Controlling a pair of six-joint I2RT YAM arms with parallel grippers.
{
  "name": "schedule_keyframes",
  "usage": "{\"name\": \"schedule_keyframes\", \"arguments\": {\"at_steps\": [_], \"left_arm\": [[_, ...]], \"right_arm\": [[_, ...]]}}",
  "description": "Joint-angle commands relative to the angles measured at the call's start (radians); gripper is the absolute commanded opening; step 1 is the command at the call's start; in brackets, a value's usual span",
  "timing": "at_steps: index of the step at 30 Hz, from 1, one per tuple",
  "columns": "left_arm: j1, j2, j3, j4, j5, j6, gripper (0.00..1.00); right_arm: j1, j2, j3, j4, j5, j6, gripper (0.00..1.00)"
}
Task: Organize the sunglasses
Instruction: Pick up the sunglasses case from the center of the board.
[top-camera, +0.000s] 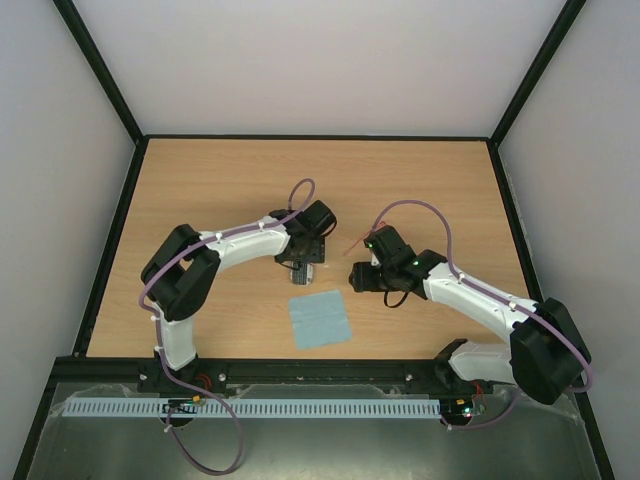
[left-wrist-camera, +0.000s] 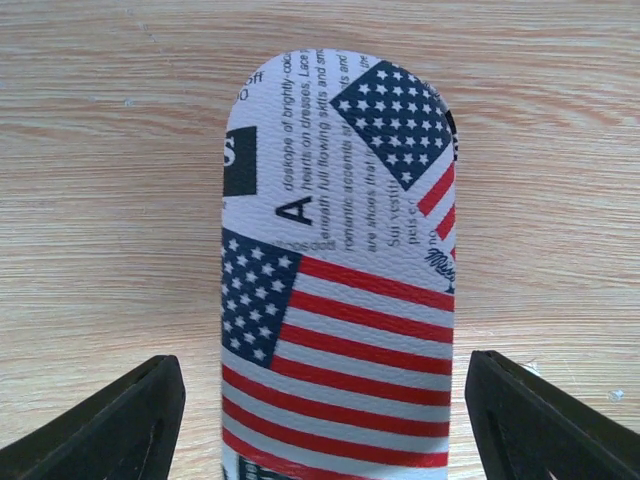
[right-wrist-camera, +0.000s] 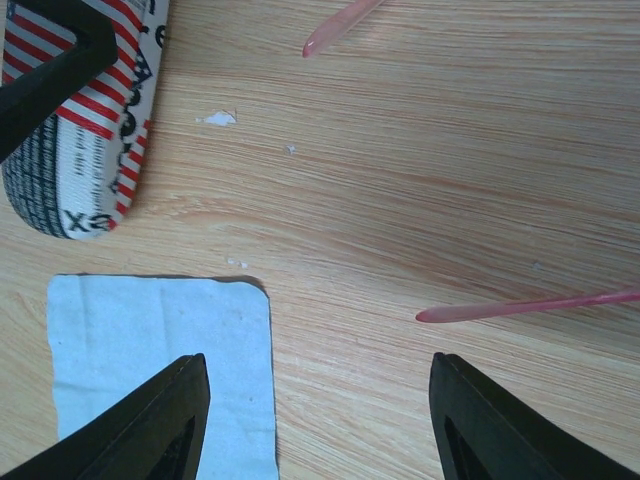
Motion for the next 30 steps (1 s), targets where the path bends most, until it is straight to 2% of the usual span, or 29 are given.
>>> {"name": "schedule_keyframes", "arguments": {"at_steps": [1, 6, 21, 30], "left_arm": [[-0.005, 0.022, 0.021, -0.026, -0.011, -0.011, 0.79], [-0.005, 0.030, 0.034, -0.030, -0.013, -0.006, 0.76], [-0.005, 0.052, 0.046, -0.034, -0.010, -0.002, 0.81], [-0.006, 0.068, 0.052, -0.035, -0.009, -0.001, 0.79]], "right_arm": [[-0.004, -0.007, -0.019, -0.002, -0.015, -0.014, 0.61], [-0.004, -0.008, -0.022, 0.002, -0.014, -0.014, 0.61], [-0.004, -0.006, -0.032, 0.014, -0.022, -0.019, 0.61], [-0.004, -0.006, -0.038, 0.015, -0.020, -0.022, 0.61]]}}
